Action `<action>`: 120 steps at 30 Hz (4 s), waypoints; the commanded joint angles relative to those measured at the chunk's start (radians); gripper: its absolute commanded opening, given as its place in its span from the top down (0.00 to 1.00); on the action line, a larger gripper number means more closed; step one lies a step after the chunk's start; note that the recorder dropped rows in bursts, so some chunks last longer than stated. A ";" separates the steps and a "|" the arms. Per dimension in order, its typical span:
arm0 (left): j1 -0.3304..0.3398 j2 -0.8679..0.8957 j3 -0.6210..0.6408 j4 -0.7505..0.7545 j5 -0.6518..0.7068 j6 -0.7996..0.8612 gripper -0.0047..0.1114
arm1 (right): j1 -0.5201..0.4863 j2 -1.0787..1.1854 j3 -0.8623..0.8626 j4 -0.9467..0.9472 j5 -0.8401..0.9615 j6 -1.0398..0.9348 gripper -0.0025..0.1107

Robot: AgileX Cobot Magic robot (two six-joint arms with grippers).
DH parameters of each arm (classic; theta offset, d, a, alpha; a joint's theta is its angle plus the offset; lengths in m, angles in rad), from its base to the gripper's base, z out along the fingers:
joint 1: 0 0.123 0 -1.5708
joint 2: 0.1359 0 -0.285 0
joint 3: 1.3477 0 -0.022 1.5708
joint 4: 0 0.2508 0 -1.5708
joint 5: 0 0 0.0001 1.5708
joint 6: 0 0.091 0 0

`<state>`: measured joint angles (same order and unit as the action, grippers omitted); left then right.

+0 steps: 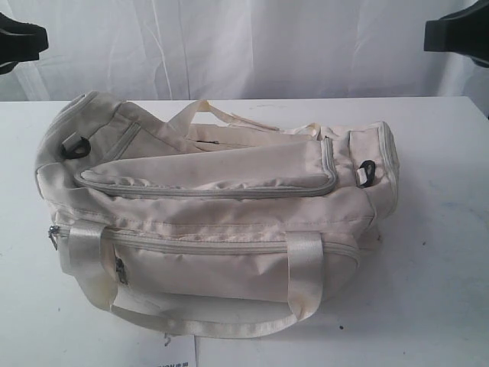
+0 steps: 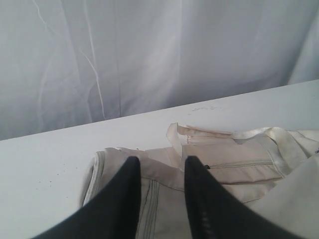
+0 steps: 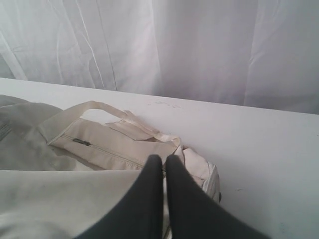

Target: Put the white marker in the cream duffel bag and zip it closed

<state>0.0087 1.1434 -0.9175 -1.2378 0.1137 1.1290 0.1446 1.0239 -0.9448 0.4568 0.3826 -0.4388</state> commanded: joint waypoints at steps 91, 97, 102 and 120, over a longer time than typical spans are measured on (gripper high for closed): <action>0.002 -0.011 0.003 -0.010 0.010 -0.008 0.65 | -0.008 -1.024 0.945 -0.404 -0.161 0.372 0.95; 0.002 -0.011 0.003 -0.010 0.010 -0.008 0.65 | -0.008 -1.024 0.945 -0.404 -0.161 0.372 0.95; 0.002 -0.011 0.003 -0.010 0.010 -0.008 0.65 | -0.008 -1.024 0.945 -0.404 -0.161 0.372 0.95; -0.002 -0.411 0.254 -0.010 -0.234 -0.008 0.65 | -0.008 -1.024 0.945 -0.404 -0.161 0.372 0.95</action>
<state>0.0087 0.8100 -0.7268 -1.2332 -0.0613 1.1290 0.1419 0.0067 -0.0060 0.0506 0.2270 -0.0704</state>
